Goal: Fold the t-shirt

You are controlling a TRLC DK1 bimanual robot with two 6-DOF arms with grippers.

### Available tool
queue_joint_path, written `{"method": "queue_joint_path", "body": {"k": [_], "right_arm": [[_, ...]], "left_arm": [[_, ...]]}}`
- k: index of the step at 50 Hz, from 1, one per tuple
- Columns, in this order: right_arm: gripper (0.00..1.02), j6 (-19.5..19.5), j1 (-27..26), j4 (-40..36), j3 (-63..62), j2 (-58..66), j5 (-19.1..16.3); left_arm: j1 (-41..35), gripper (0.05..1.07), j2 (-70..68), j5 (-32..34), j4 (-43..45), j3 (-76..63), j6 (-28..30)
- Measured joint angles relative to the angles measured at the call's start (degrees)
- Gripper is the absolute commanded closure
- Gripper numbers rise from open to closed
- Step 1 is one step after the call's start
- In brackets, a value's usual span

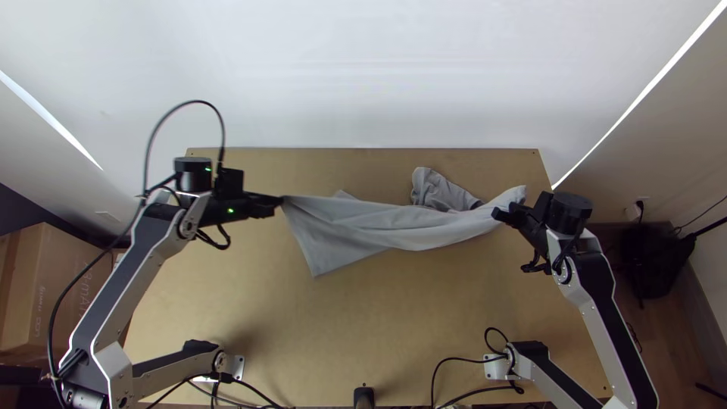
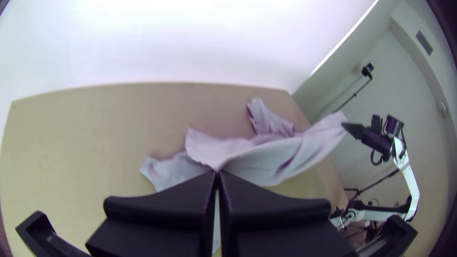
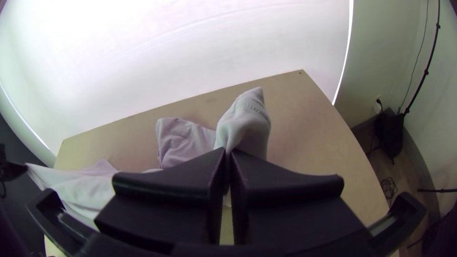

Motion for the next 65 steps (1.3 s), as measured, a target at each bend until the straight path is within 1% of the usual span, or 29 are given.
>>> {"method": "queue_joint_path", "body": {"k": [4, 9, 14, 18, 28, 34, 41, 44, 47, 56, 62, 65], "right_arm": [[1.0, -1.0, 0.0, 1.4, 0.0, -0.9, 0.0], [1.0, -1.4, 0.0, 3.2, 0.2, -1.7, -0.1], [1.0, -1.4, 0.1, 4.0, 1.6, -1.4, -0.5], [1.0, -1.4, 0.1, 4.9, 5.2, 0.3, -0.6], [1.0, -1.4, 0.5, 8.5, 21.9, 9.5, -0.7], [1.0, -1.4, 0.8, 9.9, 33.7, 15.4, -1.0], [1.0, -1.1, 1.5, 10.4, 47.1, 21.1, -1.5], [1.0, -1.0, 1.8, 12.3, 50.7, 22.1, -1.7], [1.0, -0.7, 2.0, 13.9, 53.2, 22.2, -1.9], [1.0, 1.5, 3.1, 14.6, 58.8, 20.5, -2.0], [1.0, 1.9, 4.8, 13.4, 58.4, 14.9, -2.1], [1.0, 1.9, 6.1, 13.0, 57.0, 10.2, -2.1]], "left_arm": [[3.4, 1.05, -0.3, 0.0, 0.0, 3.5, 0.2], [6.8, 1.05, -0.3, -1.0, 0.0, 8.1, 0.4], [8.3, 1.05, -0.3, -1.4, -0.1, 12.3, 0.4], [8.4, 1.05, -0.3, -3.3, -0.1, 15.6, 0.6], [8.6, 1.05, 1.0, -7.9, -0.1, 26.4, 0.6], [8.7, 1.05, 2.2, -12.2, 0.6, 32.5, 0.8], [8.6, 1.05, 2.9, -17.2, 3.4, 38.4, 1.2], [8.6, 1.05, 2.9, -19.5, 4.7, 40.6, 1.7], [8.6, 1.05, 2.7, -21.2, 6.4, 42.4, 2.6], [8.6, 1.05, -0.8, -23.8, 9.9, 44.6, 4.2], [8.6, 1.05, -5.4, -25.5, 10.0, 44.7, 4.5], [8.7, 1.05, -8.2, -26.2, 9.9, 44.7, 4.7]]}}
